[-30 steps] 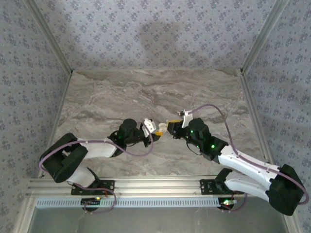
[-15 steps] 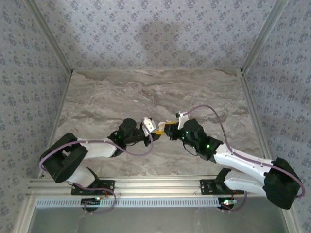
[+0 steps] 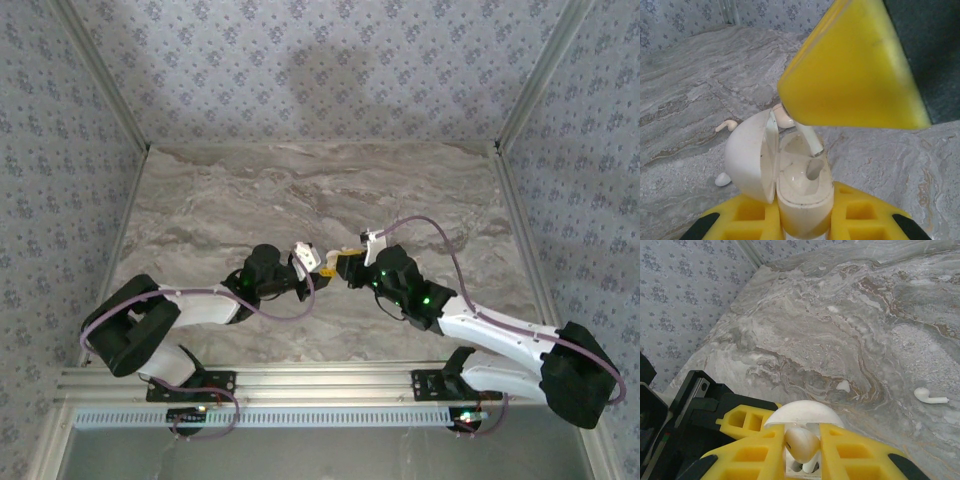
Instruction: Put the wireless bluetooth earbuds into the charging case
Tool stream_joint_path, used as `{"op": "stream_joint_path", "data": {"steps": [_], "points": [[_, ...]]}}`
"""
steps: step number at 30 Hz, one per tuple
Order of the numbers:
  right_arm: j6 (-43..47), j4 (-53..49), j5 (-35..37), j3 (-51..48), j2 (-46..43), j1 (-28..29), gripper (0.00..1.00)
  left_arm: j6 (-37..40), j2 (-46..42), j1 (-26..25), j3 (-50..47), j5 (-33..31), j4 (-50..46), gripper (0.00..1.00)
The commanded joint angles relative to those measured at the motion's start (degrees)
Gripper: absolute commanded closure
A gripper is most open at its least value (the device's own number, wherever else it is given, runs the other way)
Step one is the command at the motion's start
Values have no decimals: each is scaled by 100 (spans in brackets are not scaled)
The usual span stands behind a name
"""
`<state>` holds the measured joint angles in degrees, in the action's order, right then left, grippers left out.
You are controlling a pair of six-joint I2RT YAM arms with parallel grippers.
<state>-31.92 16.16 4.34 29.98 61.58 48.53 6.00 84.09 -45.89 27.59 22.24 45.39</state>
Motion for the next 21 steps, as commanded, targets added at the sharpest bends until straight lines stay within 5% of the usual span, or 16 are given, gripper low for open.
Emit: {"op": "stream_joint_path", "data": {"steps": [1, 21], "points": [[90, 167, 85, 17, 53, 68, 77, -80, -154, -43, 106, -9, 304, 90], [192, 150, 375, -81, 12, 175, 78, -81, -327, -44, 115, -27, 269, 90]]}}
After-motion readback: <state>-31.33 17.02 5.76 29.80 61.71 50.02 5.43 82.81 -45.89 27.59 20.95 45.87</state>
